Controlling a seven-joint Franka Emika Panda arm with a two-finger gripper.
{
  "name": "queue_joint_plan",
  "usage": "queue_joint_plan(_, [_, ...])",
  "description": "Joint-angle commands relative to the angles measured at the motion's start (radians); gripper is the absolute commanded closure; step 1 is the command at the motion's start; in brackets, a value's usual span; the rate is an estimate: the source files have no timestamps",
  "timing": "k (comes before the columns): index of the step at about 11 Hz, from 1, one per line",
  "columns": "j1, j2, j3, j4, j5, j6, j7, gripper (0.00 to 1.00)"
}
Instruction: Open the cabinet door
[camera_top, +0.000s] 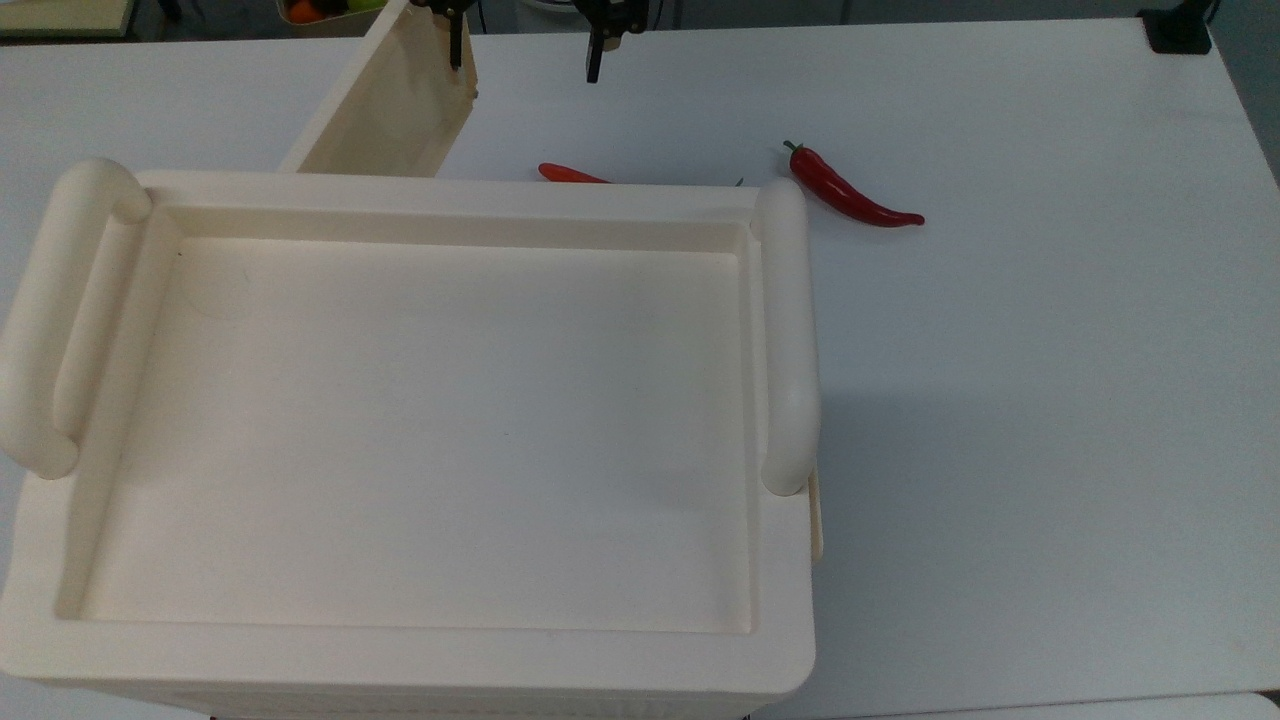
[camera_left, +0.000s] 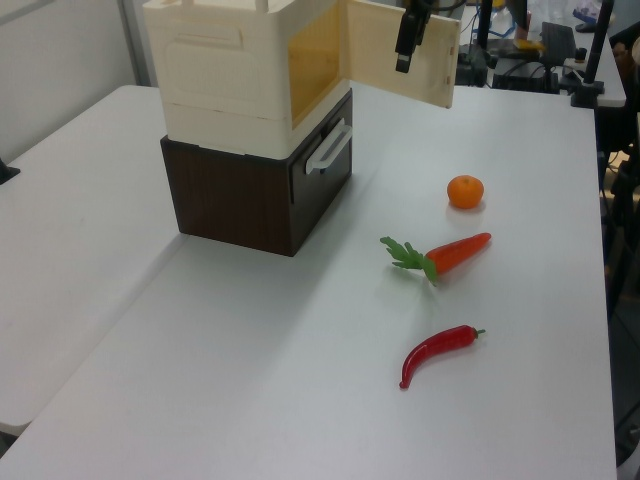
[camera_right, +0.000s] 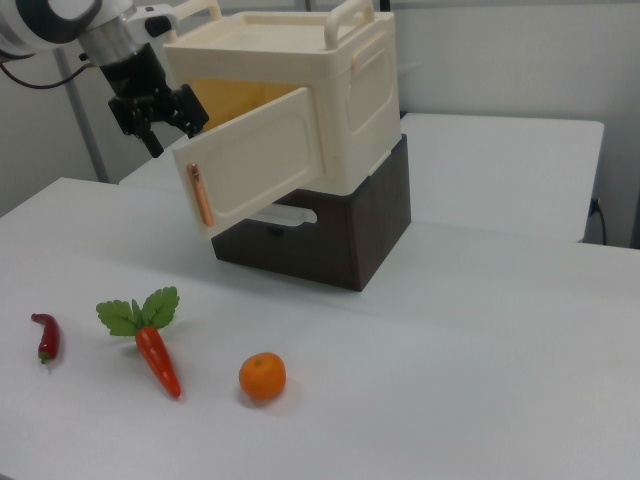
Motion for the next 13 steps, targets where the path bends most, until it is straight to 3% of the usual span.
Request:
queue_joint_plan(1, [-0.035,-0.060,-0.002,-0.071,0.064,-0.035,-0.027,0.00])
queue_joint_plan(13, [-0.118,-0.121,-0.002,-0.253,0.094,-0.050,-0.048,0.00])
